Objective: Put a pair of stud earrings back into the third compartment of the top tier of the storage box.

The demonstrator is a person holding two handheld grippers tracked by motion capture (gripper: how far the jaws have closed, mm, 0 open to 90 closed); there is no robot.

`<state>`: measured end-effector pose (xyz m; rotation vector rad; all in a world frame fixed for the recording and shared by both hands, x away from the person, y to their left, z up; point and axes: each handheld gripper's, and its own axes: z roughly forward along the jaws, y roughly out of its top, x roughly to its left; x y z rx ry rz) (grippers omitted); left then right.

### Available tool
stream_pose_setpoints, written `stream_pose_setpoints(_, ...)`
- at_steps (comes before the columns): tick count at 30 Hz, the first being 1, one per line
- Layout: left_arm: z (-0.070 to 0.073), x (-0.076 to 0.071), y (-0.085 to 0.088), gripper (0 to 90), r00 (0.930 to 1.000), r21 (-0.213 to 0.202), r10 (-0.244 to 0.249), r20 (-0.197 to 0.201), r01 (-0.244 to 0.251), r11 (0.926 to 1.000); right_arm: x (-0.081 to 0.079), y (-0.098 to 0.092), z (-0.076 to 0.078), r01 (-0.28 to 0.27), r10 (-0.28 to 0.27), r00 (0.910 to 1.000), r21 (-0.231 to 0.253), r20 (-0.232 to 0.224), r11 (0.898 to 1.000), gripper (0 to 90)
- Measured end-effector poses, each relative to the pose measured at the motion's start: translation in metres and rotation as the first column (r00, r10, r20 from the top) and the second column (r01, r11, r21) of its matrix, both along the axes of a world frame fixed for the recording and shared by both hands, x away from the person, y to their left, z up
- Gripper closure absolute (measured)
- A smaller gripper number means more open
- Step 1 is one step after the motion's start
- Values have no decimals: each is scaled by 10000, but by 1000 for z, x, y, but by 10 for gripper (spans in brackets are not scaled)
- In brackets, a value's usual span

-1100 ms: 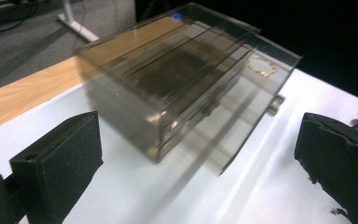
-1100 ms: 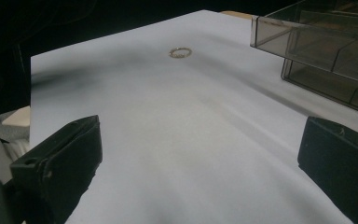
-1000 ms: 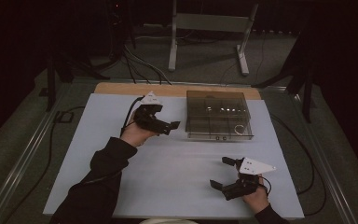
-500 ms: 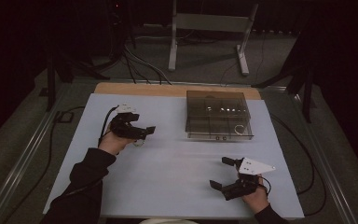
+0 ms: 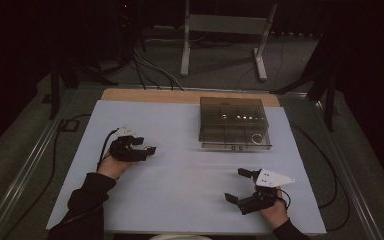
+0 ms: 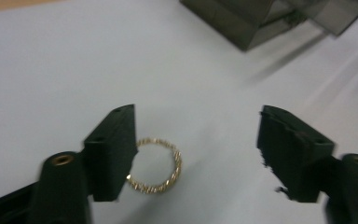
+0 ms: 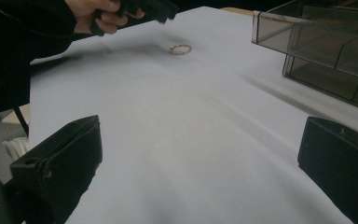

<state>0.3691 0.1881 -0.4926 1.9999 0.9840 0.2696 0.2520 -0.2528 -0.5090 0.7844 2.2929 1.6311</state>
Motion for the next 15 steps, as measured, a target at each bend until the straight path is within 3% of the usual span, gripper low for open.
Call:
stream_pose_setpoints(9, -22, 1, 2, 494, 9981, 751, -549, -294, 570, 9955, 0, 0, 0, -11, 11, 10000, -40, -25, 10000, 0)
stream_pose_setpoints(15, -31, 3, -1, 605, 9973, 1425, -722, -149, 736, 9871, 0, 0, 0, -8, 8, 10000, -44, -24, 10000, 0)
